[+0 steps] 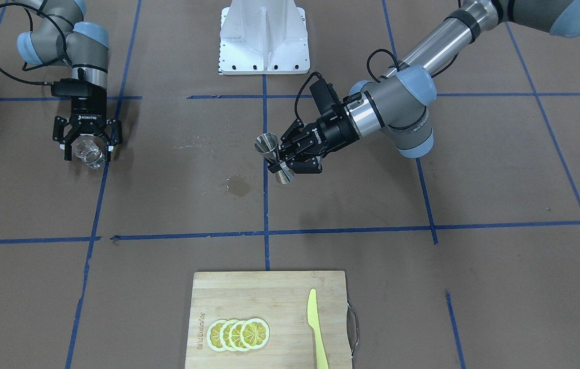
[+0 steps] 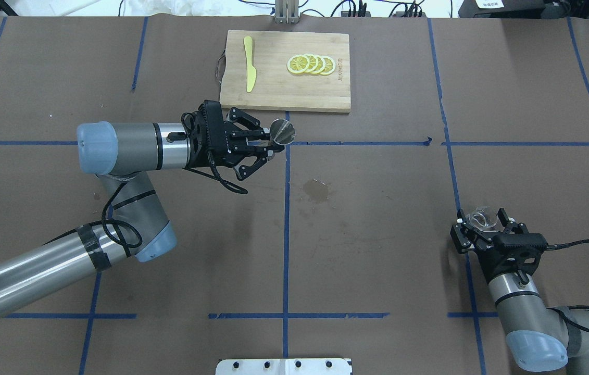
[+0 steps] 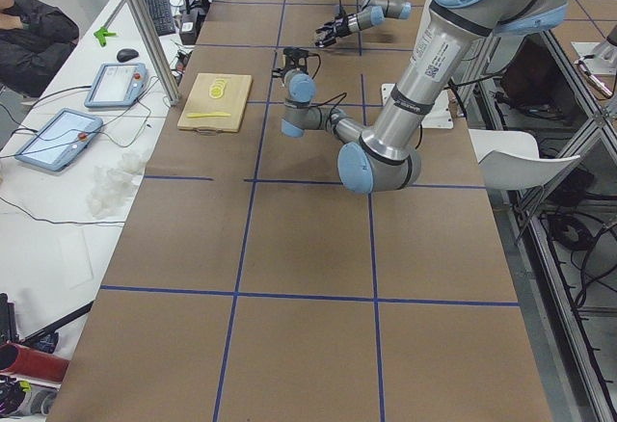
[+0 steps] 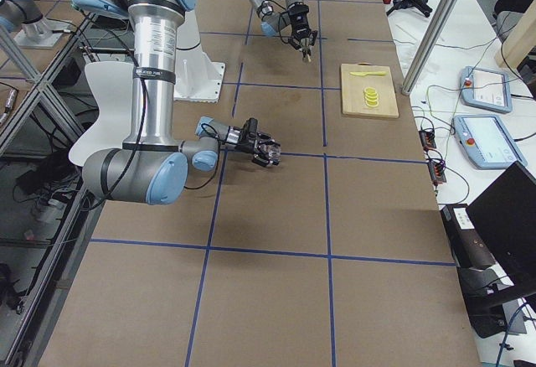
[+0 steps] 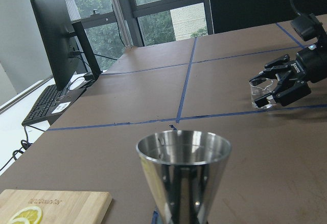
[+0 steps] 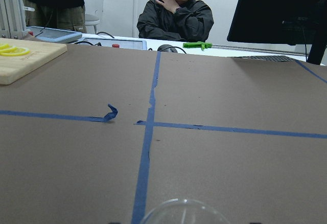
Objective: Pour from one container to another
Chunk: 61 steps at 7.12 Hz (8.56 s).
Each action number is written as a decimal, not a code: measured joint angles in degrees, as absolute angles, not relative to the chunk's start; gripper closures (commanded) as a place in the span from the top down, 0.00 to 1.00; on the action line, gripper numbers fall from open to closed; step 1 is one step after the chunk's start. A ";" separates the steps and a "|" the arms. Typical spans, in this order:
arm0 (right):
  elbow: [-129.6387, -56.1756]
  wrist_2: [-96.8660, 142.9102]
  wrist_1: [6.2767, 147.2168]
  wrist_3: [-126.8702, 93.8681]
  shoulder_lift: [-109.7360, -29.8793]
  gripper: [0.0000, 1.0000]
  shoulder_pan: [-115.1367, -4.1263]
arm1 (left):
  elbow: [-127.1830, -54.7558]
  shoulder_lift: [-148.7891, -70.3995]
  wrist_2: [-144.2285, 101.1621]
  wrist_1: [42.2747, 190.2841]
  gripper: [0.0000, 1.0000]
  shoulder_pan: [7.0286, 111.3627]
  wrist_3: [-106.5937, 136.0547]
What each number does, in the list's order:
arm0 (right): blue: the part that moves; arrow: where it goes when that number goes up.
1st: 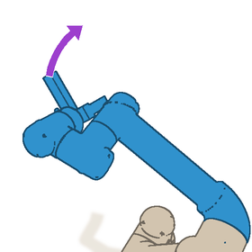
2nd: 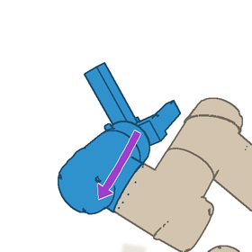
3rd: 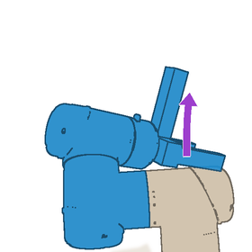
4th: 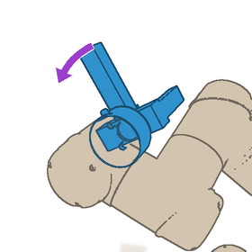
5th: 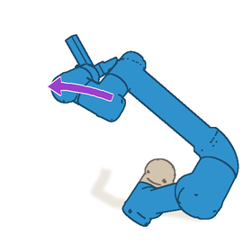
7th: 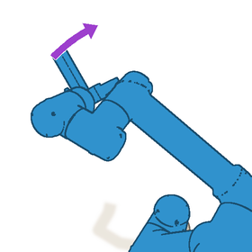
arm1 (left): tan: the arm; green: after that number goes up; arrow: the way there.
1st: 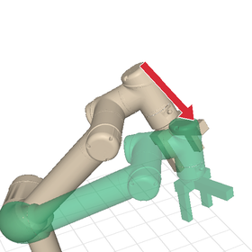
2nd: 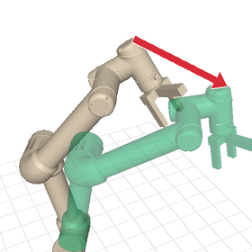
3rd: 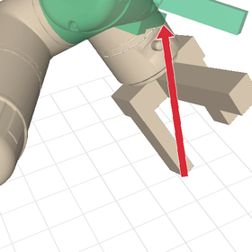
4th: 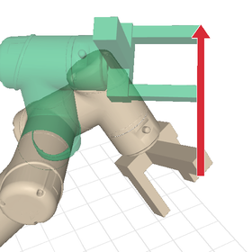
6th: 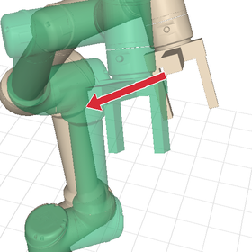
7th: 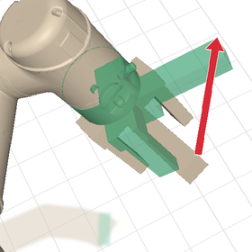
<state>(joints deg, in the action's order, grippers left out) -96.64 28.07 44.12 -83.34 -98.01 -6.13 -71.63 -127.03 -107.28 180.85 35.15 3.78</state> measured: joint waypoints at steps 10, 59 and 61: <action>-97.04 28.10 43.43 -83.32 -98.08 0.00 -5.73 | -71.74 -127.00 -107.03 180.96 0.00 35.16 3.78; -105.43 30.02 94.13 -10.84 -49.07 0.00 -14.94 | -73.11 -126.12 -107.14 180.79 0.00 33.75 9.93; -105.39 29.72 94.13 -9.52 -49.06 0.00 -14.94 | -73.24 -126.12 -107.14 180.79 0.00 33.75 9.93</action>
<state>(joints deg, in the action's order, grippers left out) -105.39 29.72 94.13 -9.52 -49.06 -14.94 -73.24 -126.12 -107.14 180.79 33.75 9.93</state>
